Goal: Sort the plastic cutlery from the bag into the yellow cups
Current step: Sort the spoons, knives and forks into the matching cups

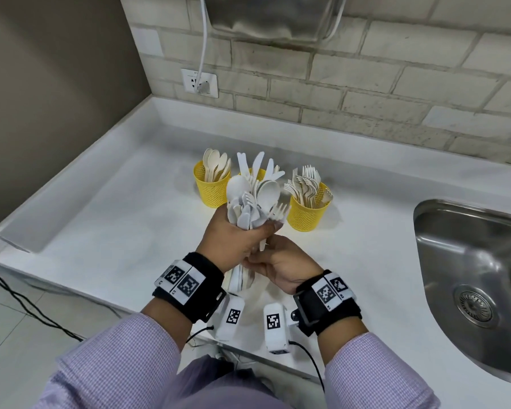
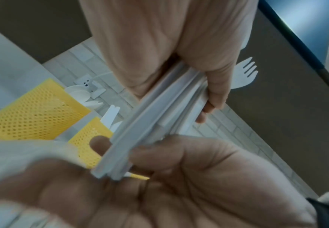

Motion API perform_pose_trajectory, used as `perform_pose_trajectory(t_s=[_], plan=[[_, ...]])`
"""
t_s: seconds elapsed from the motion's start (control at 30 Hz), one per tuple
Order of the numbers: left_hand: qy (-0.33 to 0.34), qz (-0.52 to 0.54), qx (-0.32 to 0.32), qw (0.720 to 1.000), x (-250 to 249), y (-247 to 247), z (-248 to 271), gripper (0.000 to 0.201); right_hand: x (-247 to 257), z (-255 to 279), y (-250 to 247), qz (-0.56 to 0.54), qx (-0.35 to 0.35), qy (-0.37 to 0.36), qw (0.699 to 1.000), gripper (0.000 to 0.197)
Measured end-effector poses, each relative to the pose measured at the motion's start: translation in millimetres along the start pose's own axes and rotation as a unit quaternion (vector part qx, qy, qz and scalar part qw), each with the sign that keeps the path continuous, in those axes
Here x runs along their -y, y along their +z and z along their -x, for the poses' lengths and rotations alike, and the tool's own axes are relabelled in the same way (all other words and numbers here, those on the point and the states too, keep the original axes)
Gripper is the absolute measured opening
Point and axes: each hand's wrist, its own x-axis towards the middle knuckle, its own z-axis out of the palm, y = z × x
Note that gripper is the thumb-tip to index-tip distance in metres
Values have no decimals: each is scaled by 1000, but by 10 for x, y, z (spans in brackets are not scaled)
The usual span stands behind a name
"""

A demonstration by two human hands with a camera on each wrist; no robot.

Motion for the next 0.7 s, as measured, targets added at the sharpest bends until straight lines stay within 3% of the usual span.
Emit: perform_pose_trajectory(t_s=[0.17, 0.37, 0.7], plan=[[19, 19, -25, 999, 75, 5, -2, 12, 108, 7, 94, -102, -26, 32, 994, 46], [32, 32, -22, 999, 41, -18, 20, 12, 201, 86, 147, -222, 34, 26, 974, 52], [26, -7, -3, 1000, 130, -102, 55, 16, 143, 26, 311, -158, -19, 1, 987, 58]])
